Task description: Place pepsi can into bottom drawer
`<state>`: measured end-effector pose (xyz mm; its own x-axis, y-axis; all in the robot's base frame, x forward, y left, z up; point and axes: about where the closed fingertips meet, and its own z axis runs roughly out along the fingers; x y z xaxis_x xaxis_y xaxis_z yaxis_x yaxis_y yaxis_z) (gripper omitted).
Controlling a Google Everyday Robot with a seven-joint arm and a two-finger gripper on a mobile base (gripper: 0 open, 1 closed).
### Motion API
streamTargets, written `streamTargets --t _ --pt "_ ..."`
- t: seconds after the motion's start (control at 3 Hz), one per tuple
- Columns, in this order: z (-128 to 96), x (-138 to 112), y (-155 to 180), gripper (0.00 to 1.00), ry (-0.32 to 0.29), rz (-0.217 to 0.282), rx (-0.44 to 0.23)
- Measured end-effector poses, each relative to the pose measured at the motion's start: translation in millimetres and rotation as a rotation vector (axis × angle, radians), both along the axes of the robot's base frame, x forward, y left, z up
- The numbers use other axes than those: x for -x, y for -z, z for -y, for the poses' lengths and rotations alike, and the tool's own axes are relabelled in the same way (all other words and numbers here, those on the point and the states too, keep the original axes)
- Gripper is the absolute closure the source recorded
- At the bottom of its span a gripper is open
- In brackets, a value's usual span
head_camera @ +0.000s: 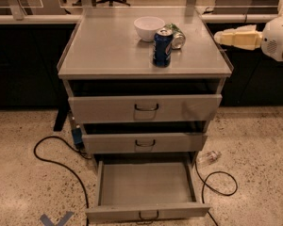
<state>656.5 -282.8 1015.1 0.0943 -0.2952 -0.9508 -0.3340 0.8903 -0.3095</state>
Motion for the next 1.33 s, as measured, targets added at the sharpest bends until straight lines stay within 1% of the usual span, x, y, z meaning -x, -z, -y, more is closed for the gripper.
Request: streamTargets --t 0.33,0.67,1.0,1.33 --pt "8 -4 -4 0.0 0.036 0.021 -0.012" --pt "12 -6 -7 0.0 0.056 0.032 -0.018" --pt "-44 5 8 0.0 -0.04 -0.064 0.044" --pt "-41 30 -11 0.0 -0.037 -0.106 0.056"
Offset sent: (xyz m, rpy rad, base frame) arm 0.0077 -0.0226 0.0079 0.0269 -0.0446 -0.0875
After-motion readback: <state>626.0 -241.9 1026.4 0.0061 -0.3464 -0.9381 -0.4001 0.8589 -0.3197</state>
